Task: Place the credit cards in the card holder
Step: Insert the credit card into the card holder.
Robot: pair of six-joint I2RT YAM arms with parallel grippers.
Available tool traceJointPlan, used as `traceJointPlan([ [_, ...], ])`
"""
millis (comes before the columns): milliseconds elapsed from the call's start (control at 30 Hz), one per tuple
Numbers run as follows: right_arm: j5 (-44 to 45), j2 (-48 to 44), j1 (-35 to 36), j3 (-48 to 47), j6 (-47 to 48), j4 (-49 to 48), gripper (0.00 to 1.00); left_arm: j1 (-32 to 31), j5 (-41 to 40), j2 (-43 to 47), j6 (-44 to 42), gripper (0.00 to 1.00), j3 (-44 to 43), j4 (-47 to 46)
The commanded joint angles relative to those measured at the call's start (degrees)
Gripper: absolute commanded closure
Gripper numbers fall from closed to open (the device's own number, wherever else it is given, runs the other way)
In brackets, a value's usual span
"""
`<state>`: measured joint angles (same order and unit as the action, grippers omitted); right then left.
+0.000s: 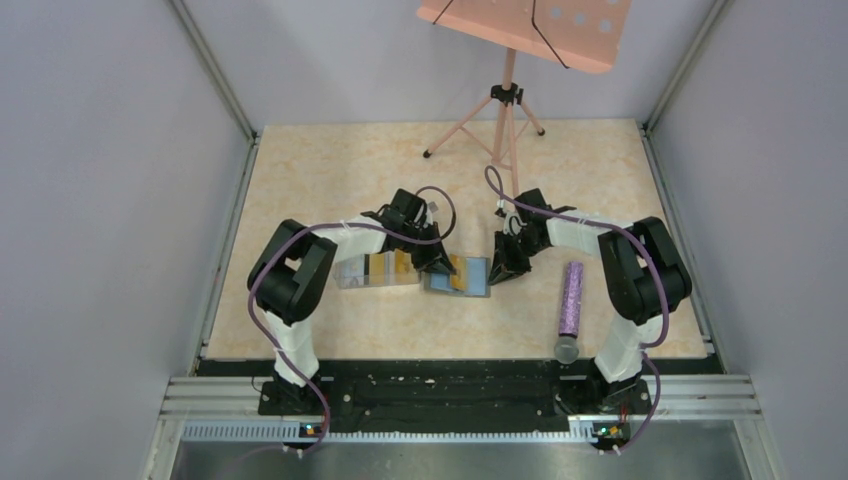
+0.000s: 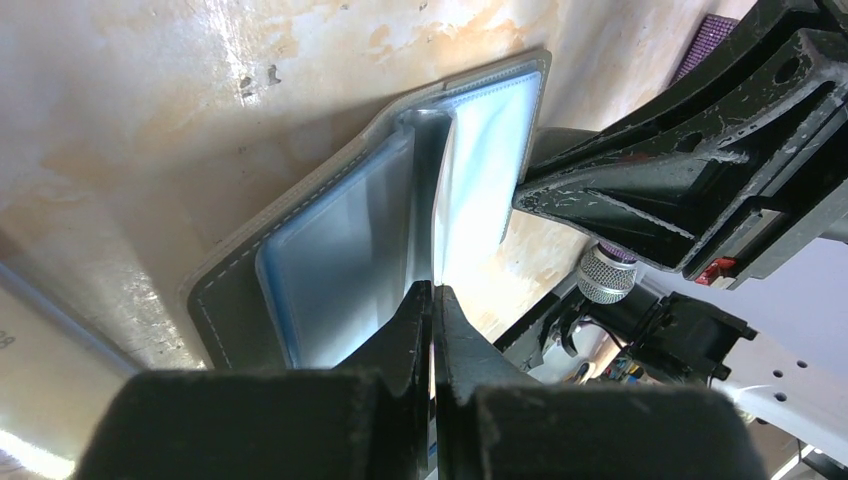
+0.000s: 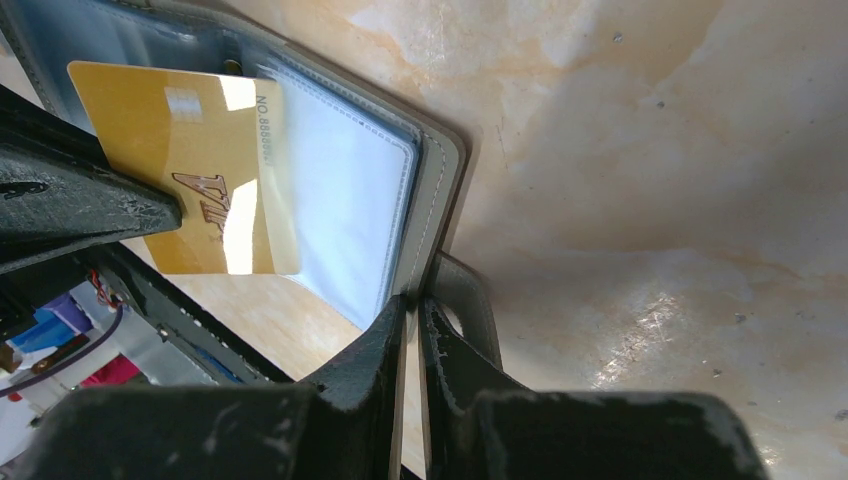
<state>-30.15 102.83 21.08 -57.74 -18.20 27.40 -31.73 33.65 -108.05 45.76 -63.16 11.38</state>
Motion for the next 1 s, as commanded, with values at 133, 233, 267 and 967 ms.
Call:
traceJointPlan([
  [133, -1.7, 0.1, -0.5, 0.3, -0.3, -2.1, 0.92, -1.3, -1.9, -1.3, -2.9, 1.0, -1.7, 3.7],
  [233, -1.7, 0.1, -0.4, 0.4, -0.3, -2.1, 0.92, -1.3, -1.7, -0.6, -2.7, 1.0, -1.2, 3.8],
  [267, -1.7, 0.2, -0.5, 0.4, -0.4, -2.2, 0.92, -1.4, -1.6, -0.6, -2.6, 1.0, -1.0, 3.8],
  [967, -2.3, 0.0, -0.4, 0.9, -0.5, -2.7, 0.93, -2.5, -0.4, -0.1, -1.3, 1.0, 0.9, 2.9],
])
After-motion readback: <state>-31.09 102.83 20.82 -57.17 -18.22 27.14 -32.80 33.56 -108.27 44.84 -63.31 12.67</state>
